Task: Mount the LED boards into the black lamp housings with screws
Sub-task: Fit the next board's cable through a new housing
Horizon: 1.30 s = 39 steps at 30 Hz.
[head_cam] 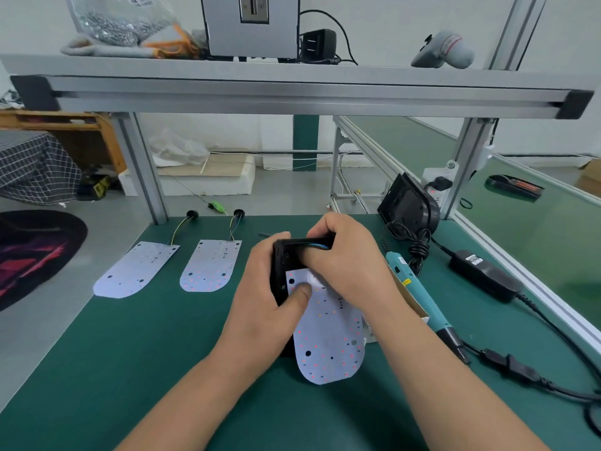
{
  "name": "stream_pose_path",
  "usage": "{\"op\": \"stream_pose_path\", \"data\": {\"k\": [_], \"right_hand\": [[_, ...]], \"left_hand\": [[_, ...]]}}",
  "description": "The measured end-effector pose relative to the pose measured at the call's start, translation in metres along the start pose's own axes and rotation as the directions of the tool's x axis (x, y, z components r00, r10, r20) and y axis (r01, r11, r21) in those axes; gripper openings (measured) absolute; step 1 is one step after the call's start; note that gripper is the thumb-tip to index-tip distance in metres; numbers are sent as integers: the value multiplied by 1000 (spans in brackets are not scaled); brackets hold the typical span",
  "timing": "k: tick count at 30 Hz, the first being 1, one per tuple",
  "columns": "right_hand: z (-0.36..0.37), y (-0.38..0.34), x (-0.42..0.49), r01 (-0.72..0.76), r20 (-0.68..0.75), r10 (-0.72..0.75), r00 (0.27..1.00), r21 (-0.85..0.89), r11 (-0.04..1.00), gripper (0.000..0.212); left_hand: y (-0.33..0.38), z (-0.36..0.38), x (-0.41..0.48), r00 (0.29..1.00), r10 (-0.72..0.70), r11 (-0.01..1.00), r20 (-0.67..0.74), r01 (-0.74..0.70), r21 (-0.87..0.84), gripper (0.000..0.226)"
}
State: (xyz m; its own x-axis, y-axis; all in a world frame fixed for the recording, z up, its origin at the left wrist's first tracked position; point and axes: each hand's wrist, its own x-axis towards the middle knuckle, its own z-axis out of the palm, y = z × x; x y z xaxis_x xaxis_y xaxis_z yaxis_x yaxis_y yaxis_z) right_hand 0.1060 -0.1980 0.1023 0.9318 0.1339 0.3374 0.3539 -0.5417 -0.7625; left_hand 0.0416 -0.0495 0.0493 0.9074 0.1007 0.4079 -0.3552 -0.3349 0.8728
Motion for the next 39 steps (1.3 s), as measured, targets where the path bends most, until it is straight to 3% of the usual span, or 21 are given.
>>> {"op": "stream_pose_path", "data": {"k": [4, 7, 10, 13, 15, 17, 20, 24, 27, 34, 36, 39], "right_hand": [[-1, 7, -4, 86, 38, -86, 996, -8, 996, 16], [-9, 12, 0, 2, 121, -33, 992, 248, 969, 44], [-16, 24, 11, -223, 133, 180, 975, 643, 733, 40], [-11, 44, 13, -171, 73, 169, 983, 707, 687, 32], [-6, 52, 9, -172, 162, 84, 983, 674, 718, 36], [0, 51, 2, -129, 307, -50, 950, 533, 836, 37], [7, 46, -8, -127, 448, -36, 893, 330, 935, 31], [11, 44, -8, -131, 365, -23, 931, 391, 911, 28], [18, 40, -12, -104, 329, -58, 943, 455, 884, 40], [12, 35, -16, -78, 427, -54, 903, 287, 955, 44], [14, 37, -16, -51, 402, -36, 915, 203, 978, 36], [18, 40, -10, -15, 285, -13, 959, 95, 995, 14]], "left_hand": [[-4, -3, 2, 995, -102, 994, -23, 101, -31, 66], [-9, -8, 4, 987, -158, 981, -39, 152, -122, 57], [-12, -16, 10, 962, -272, 924, -17, 256, -284, 42], [-14, -20, 13, 918, -387, 776, 91, 378, -505, 38], [-13, -20, 13, 895, -410, 678, 175, 427, -598, 40], [-13, -18, 12, 878, -418, 612, 235, 463, -641, 42], [-16, -14, 11, 846, -456, 544, 277, 511, -666, 49], [-18, -15, 13, 813, -514, 467, 273, 532, -706, 46], [-21, -14, 13, 786, -537, 469, 307, 581, -666, 42], [-18, -12, 9, 679, -574, 393, 458, 719, -573, 49], [-18, -12, 10, 665, -567, 371, 485, 732, -571, 52], [-14, -16, 12, 709, -512, 329, 484, 683, -652, 51]]}}
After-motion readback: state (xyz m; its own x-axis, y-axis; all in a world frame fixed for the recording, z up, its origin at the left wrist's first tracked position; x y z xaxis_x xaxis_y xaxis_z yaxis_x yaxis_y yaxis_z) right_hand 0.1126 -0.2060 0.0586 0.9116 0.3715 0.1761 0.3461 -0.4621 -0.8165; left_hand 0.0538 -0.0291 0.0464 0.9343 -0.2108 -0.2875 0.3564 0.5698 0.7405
